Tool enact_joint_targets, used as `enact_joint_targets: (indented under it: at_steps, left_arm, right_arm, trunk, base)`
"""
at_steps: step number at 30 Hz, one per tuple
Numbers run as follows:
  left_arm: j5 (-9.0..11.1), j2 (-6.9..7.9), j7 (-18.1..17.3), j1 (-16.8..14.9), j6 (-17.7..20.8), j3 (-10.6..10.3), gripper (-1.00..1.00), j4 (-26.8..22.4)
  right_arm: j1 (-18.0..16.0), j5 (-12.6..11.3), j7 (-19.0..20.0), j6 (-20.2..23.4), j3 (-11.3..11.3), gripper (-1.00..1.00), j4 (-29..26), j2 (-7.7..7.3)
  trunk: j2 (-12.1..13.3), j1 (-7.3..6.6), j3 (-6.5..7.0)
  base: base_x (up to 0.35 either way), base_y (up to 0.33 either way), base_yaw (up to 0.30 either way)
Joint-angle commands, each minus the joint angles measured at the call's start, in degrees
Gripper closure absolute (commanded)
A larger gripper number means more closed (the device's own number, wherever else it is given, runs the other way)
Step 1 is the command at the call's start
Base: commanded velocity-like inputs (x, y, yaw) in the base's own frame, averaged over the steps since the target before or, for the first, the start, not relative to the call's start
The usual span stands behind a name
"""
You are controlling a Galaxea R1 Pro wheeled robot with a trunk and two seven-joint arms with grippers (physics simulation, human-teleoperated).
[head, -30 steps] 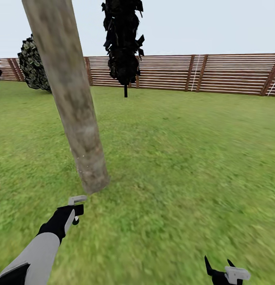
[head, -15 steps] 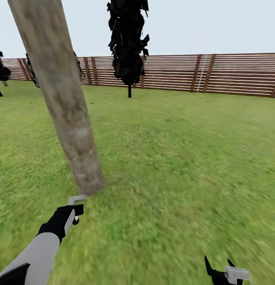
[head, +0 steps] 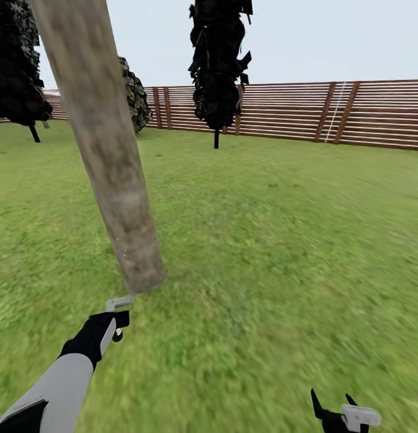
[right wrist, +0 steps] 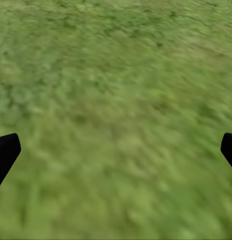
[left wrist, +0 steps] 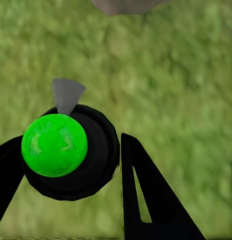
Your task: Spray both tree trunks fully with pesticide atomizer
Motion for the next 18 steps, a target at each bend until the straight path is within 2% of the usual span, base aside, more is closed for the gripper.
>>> enact_joint_targets:
  at_steps: [1,14,18]
  left_arm:
    - [-0.05,-0.02,0.03,-0.01,0.0,-0.01,1.0,0.0]
    - [-0.05,-0.11,-0.05,-0.03,-0.08,-0.01,1.0,0.43]
    - [-0.15,-0.18,-0.06,-0.07,-0.08,-0.49,1.0,0.91]
  right_arm:
    - [0.0,0.0,0.0,0.0,0.0,-1.0,0.0,0.0]
    - [0.0,-0.02,0.0,0.0,0.0,-1.0,0.0,0.0]
    - [0.0,-0.01,0.0,0.0,0.0,-1.0,0.0,0.0]
  trunk:
    - [0.0,0.0,0.0]
    - [0.0,0.0,0.0]
    - [0.0,0.0,0.0]
  base:
    - [0.0,-0.272,0.278]
    - [0.034,-0.271,0.278]
    - [0.041,-0.087,0.155]
